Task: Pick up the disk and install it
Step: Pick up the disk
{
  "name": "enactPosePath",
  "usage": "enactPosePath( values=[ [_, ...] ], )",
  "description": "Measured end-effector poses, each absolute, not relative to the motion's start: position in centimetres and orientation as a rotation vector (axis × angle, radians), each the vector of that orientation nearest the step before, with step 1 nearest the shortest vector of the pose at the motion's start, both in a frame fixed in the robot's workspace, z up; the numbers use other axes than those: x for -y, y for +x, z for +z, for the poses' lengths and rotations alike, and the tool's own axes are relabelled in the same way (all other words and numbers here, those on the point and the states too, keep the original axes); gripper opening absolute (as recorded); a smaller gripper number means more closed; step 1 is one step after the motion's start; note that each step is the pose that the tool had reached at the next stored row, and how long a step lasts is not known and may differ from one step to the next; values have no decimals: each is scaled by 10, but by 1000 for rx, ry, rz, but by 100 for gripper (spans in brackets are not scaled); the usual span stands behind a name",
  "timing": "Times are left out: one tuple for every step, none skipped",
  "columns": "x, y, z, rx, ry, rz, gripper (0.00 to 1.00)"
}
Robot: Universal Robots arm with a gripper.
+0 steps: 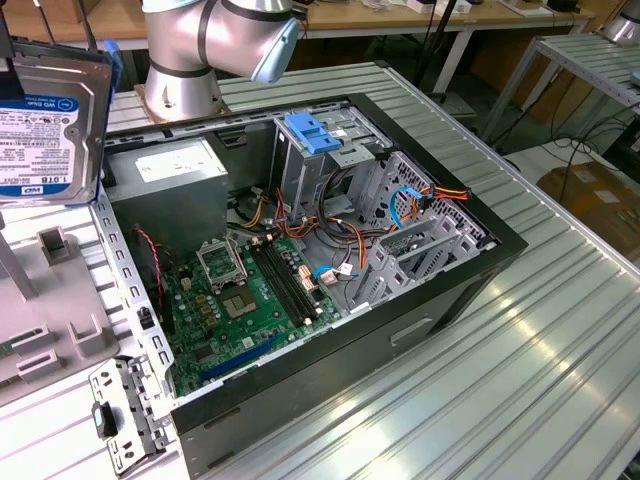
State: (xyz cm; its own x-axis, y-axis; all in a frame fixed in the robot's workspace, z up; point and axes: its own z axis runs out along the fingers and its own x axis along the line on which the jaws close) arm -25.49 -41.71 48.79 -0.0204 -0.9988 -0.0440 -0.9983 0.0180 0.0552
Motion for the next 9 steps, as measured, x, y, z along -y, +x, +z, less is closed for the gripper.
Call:
enactPosePath(
  values=[
    [418, -255, 487, 2242, 2188, -110, 37],
    [418, -255, 487, 2245, 2185, -110, 37],
    [418, -254, 487, 2249, 2181, -110, 37],
    [418, -253, 487, 2253, 2177, -110, 37],
    [418, -251, 486, 2254, 2175, -110, 37],
    [418, -249, 486, 2255, 2173, -110, 37],
    [418, -247, 486, 2256, 2172, -110, 37],
    [418, -245, 486, 2256, 2171, -109, 37],
    [418, -244, 485, 2257, 2169, -109, 37]
  ],
)
